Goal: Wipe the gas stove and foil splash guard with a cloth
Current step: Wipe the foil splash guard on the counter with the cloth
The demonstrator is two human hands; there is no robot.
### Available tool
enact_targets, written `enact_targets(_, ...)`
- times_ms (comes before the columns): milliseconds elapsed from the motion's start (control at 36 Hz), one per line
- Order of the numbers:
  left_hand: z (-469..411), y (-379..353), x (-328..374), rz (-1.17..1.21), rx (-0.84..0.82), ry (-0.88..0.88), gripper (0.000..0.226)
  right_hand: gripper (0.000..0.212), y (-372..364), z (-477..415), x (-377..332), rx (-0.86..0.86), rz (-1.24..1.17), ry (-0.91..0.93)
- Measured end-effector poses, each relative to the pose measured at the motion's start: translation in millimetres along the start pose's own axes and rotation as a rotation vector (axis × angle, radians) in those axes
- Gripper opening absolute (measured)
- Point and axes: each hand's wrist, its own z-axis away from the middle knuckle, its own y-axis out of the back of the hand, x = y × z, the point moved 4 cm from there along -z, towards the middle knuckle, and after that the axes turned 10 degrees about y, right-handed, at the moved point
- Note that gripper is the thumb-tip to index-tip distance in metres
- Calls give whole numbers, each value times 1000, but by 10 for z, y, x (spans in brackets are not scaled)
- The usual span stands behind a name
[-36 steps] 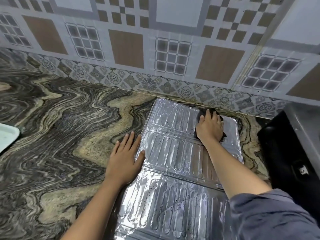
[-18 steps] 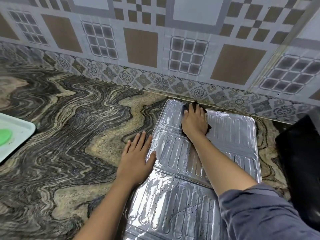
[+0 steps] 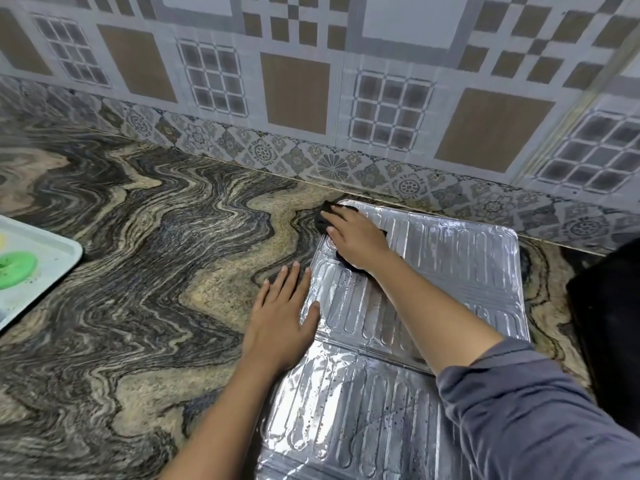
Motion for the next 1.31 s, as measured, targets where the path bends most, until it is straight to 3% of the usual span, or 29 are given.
enact_targets(83, -9, -14, -4, 1, 8, -1, 60, 43, 68, 154, 28, -67, -3, 105)
enact_targets(167, -11, -32, -7, -11, 8, -3, 60, 42, 159, 351, 209, -85, -23, 83)
enact_targets(444, -33, -52, -15, -4, 33, -7, 69, 42, 492, 1391, 1031, 189, 13, -496)
enact_targets(556, -39, -68, -22, -20, 33, -5, 67, 42, 454, 1740, 1016, 328, 66, -773)
enact_targets(639, -36, -68, -18, -30, 28, -4, 64, 43, 384, 1796, 878, 351, 76, -857)
enact_targets(833, -25, -39, -9, -42, -1, -7, 66, 44, 395, 1780, 782, 297, 36, -826)
enact_targets(1139, 126, 39, 50, -18, -15, 24, 57, 44, 431, 1845, 811, 162, 40, -567)
enact_targets(1306, 324, 38, 84, 96, -89, 51, 58, 42, 433, 1869, 796, 195, 42, -552)
